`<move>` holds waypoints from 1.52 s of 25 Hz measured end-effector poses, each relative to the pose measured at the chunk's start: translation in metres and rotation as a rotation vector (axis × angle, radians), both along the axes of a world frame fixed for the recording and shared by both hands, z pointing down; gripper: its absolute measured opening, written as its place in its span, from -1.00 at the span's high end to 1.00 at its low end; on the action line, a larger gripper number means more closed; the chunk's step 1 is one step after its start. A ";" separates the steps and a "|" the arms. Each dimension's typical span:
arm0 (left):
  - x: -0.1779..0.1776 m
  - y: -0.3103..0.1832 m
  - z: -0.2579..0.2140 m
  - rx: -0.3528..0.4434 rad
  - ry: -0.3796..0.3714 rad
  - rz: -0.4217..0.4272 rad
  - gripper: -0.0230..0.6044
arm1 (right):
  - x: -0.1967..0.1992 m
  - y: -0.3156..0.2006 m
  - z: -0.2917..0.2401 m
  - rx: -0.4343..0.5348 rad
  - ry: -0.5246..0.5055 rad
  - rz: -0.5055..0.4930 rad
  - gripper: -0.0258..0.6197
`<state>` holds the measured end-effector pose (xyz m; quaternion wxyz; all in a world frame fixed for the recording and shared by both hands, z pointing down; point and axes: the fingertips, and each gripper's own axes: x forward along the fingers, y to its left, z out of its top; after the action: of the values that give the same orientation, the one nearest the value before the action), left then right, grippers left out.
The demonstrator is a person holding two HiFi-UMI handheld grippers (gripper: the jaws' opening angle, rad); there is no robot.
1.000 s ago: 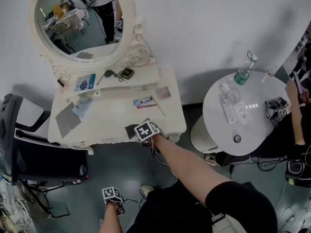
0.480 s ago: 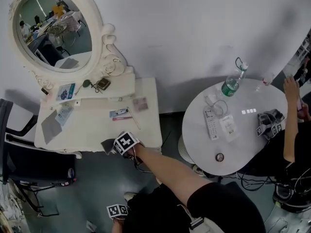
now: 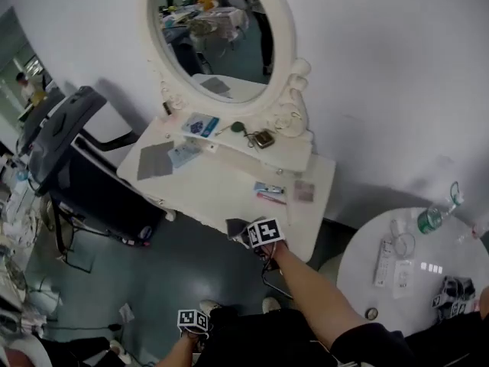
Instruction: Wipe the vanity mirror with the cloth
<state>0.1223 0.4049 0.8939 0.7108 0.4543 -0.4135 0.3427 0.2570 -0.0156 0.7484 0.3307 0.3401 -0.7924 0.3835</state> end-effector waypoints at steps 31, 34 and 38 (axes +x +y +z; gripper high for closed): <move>-0.087 -0.298 -0.588 1.647 -0.610 -0.167 0.92 | -0.058 0.044 -0.375 0.959 -0.485 0.021 0.77; -0.071 -0.300 -0.555 1.591 -0.549 -0.204 0.92 | -0.054 0.045 -0.377 0.965 -0.485 0.041 0.77; -0.058 -0.297 -0.546 1.582 -0.615 -0.172 0.92 | -0.048 0.045 -0.373 0.954 -0.471 0.058 0.77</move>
<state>0.0640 0.1079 0.3479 0.0639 0.6709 -0.7388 0.0059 0.2090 0.0293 0.3750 -0.0582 0.3791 -0.9219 0.0555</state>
